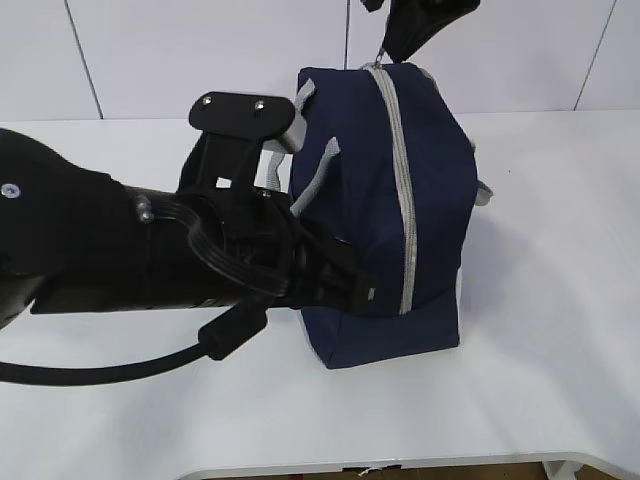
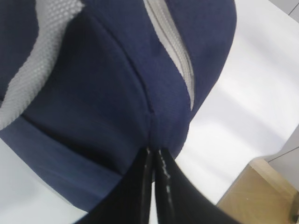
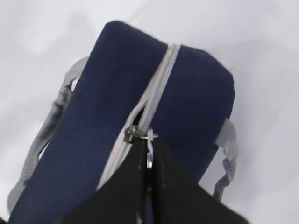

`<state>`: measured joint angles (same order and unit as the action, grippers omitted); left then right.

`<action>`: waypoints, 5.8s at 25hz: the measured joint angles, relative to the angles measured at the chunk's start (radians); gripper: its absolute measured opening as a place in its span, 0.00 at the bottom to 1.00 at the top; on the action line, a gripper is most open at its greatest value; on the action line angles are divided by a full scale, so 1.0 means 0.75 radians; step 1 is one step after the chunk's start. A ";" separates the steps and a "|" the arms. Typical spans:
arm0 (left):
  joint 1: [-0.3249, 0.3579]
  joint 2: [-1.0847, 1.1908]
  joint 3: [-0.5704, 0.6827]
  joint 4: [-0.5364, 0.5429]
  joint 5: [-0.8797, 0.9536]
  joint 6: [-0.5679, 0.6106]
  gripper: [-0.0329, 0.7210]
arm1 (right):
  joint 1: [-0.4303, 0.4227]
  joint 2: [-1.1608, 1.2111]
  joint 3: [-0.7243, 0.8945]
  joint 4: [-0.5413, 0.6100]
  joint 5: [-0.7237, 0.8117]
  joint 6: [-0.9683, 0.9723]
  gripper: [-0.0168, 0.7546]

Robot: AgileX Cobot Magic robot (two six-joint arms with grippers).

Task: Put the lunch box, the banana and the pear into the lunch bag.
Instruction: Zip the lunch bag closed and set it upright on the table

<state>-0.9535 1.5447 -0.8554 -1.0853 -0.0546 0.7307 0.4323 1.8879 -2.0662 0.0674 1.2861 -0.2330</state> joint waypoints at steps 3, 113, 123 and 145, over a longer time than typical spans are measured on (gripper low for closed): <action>0.000 0.000 0.000 0.000 0.021 0.000 0.01 | 0.000 0.056 -0.067 -0.021 0.000 0.001 0.05; 0.378 0.004 0.002 0.402 -0.317 0.003 0.01 | -0.208 -0.504 0.872 0.385 -0.067 -0.177 0.05; 0.378 0.004 0.002 0.404 -0.317 0.040 0.01 | -0.208 -0.505 0.843 0.339 -0.064 0.275 0.05; 0.380 0.004 0.002 0.407 -0.283 0.080 0.01 | -0.208 -0.473 0.837 0.309 -0.062 0.733 0.05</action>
<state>-0.6685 1.5476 -0.8535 -0.7801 -0.2666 0.7908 0.2762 1.5333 -1.4383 0.2995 1.2398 0.3165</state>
